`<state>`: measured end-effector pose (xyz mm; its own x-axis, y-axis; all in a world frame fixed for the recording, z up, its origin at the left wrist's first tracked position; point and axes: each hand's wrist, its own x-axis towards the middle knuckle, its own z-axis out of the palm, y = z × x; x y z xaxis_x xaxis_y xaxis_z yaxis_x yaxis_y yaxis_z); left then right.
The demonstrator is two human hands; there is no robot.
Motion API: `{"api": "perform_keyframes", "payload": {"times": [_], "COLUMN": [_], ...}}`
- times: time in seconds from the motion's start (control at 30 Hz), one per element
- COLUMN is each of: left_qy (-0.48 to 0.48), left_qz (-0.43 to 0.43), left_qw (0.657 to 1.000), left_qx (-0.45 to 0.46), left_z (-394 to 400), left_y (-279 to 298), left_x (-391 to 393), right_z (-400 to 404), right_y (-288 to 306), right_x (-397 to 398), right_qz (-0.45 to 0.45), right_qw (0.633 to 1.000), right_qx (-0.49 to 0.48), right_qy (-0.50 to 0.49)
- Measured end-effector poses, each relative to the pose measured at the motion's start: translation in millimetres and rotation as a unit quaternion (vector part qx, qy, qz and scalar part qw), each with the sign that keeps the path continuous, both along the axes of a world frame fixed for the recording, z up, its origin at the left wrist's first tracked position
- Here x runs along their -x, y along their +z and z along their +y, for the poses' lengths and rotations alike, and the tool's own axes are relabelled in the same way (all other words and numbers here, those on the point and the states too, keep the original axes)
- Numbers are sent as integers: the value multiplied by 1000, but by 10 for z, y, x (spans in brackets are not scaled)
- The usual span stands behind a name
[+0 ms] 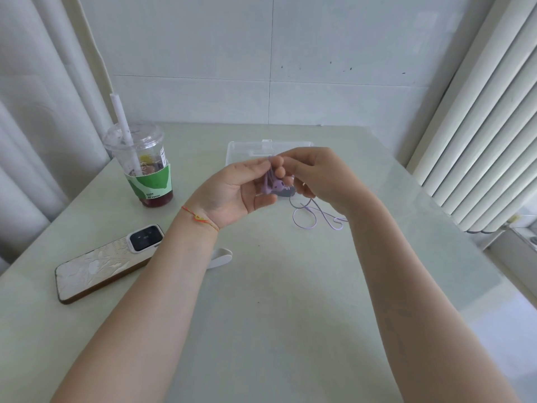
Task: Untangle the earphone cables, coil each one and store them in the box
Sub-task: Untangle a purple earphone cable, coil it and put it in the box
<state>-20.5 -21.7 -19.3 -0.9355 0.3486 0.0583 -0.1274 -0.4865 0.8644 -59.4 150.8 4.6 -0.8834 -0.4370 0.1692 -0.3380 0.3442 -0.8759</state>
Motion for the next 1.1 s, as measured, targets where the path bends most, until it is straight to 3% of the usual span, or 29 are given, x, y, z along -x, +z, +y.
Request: {"api": "perform_keyframes", "payload": {"times": [0.13,0.27,0.4,0.5,0.63,0.83,1.0,1.1], "left_qy": [71,140,204,263,280,303,318,304], "left_qz": [-16,-15,2,9,21,-14,-37,-39], "left_qw": [993,984,979,959,943,950,945,946], "left_qx": [-97,-107,-24,100,180,68,62,107], "left_z": [8,-2,-16,-4,32,142,253,236], "left_y": [27,-1,-55,-128,-187,-162,-181,-151], "left_x": [38,89,128,142,155,170,108,93], "right_z": [-97,-131,-125,-119,-143,-286,-402,-372], "right_y": [-43,-79,-75,-42,-7,-59,-50,7], "right_x": [-63,-77,-89,-101,-134,-190,-283,-293], "right_qz": [-15,-59,-72,-43,-1,31,99,113], "right_qw": [997,986,966,963,956,934,922,932], "right_qx": [-71,-137,-229,-251,-280,-340,-361,-333], "right_qy": [19,71,96,92,85,102,96,90]}}
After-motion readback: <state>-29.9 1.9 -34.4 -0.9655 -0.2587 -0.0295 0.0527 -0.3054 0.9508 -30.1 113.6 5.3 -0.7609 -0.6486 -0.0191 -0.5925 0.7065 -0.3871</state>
